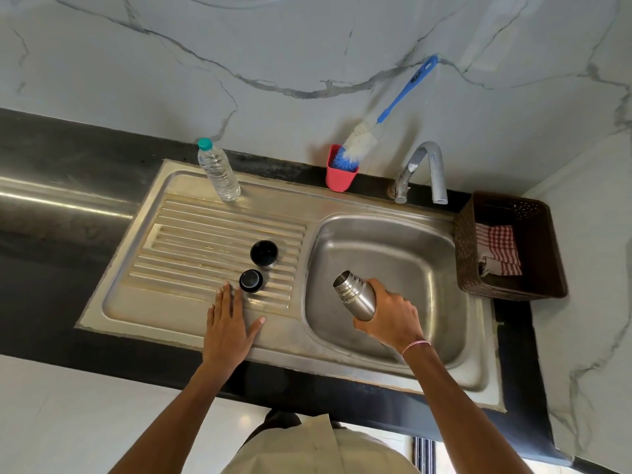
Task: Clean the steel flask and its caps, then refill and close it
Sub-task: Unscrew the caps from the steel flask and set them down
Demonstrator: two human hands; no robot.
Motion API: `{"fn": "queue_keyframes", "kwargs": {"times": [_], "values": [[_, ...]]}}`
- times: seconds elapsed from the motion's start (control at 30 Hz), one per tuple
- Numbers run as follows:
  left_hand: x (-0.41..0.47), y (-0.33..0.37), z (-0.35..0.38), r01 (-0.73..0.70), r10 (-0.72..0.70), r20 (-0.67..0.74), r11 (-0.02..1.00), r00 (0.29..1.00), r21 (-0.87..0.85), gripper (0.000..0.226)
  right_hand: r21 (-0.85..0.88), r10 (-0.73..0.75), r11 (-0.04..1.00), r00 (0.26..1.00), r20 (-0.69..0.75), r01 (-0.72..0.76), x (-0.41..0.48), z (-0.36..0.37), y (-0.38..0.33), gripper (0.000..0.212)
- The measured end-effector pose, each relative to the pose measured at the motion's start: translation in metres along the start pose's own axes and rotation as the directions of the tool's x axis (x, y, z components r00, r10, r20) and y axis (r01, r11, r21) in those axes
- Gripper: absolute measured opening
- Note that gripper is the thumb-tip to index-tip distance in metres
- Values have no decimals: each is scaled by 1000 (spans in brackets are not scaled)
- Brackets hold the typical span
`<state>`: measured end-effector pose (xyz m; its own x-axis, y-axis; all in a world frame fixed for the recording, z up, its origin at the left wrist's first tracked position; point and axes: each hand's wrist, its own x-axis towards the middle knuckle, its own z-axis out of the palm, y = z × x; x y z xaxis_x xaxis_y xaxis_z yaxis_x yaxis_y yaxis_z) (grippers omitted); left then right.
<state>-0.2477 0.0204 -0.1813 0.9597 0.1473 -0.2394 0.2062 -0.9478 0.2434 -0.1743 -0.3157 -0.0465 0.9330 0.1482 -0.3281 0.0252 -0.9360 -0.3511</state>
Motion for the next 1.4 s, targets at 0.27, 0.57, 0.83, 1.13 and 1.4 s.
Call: {"fn": "queue_keyframes", "kwargs": {"times": [0.27,0.57,0.83,1.13,1.4], "values": [[1,-3,4,-9,9,8,1000,1000,7,99,-87,29,996,995,94,-21,9,4,0,81],[2,-3,7,-6,6,8,1000,1000,13,99,-161,49,987,987,156,-23,18,6,0,84],[2,-4,8,-11,11,4,1000,1000,-1,98,-192,48,981,983,179,-13,23,8,2,84],[2,-4,9,-14,14,11,1000,1000,1,99,-215,78,976,982,175,-39,26,5,9,89],[2,-4,9,-17,17,11,1000,1000,17,99,-239,106,969,977,187,-59,25,1,12,89]]}}
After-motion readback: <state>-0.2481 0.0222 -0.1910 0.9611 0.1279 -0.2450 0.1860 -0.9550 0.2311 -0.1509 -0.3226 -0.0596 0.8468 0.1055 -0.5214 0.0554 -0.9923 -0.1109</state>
